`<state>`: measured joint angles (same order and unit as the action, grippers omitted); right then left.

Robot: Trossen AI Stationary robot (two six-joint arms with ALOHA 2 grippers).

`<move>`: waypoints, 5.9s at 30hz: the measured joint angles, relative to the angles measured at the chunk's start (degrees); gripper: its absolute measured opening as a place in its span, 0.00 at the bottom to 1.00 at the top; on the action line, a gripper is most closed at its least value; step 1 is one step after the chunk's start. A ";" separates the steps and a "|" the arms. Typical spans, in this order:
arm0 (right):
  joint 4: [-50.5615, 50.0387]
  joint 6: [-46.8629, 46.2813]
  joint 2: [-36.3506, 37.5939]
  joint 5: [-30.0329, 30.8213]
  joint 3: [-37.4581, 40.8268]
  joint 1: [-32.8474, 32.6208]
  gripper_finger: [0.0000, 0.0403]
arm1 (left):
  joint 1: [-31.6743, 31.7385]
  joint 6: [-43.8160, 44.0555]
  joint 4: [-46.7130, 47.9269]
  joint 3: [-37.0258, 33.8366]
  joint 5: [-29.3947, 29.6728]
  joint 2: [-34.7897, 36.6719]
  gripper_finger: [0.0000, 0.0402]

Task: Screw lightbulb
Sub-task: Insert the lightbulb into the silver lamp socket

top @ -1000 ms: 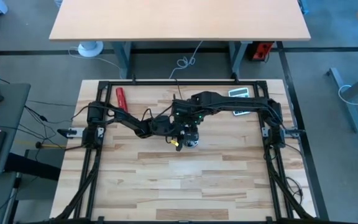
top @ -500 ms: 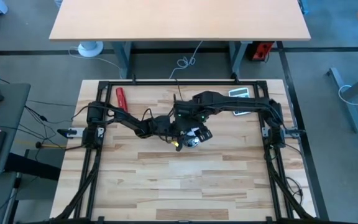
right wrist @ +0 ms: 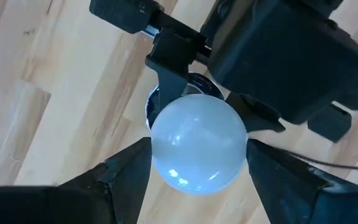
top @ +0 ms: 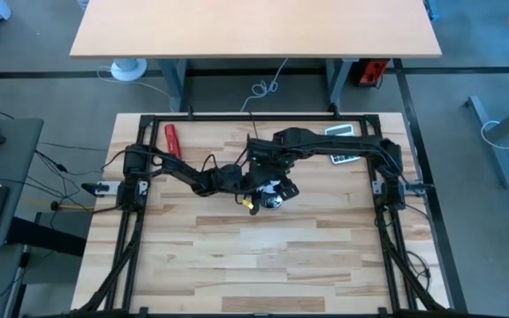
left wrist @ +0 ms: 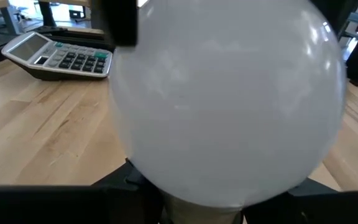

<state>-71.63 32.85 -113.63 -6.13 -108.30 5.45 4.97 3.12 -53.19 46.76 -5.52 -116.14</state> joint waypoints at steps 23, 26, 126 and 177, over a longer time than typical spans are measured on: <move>4.80 -37.70 0.27 2.87 3.81 -0.90 0.55 | -0.02 -0.49 0.24 0.00 -0.15 0.02 0.39; 5.53 -43.61 0.22 3.67 4.38 -0.92 0.55 | -0.02 -0.47 0.24 0.00 -0.13 0.02 0.39; -0.10 -81.16 -3.19 13.72 0.44 -5.47 0.68 | -0.37 2.04 1.01 0.00 1.36 0.09 0.39; -16.82 -52.07 -2.82 9.25 -8.61 -4.58 0.73 | -0.49 -0.60 2.23 0.07 0.90 0.17 0.39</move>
<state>-88.44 -19.23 -116.44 3.11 -116.90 0.88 4.49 2.52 -50.96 46.83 -4.62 -115.96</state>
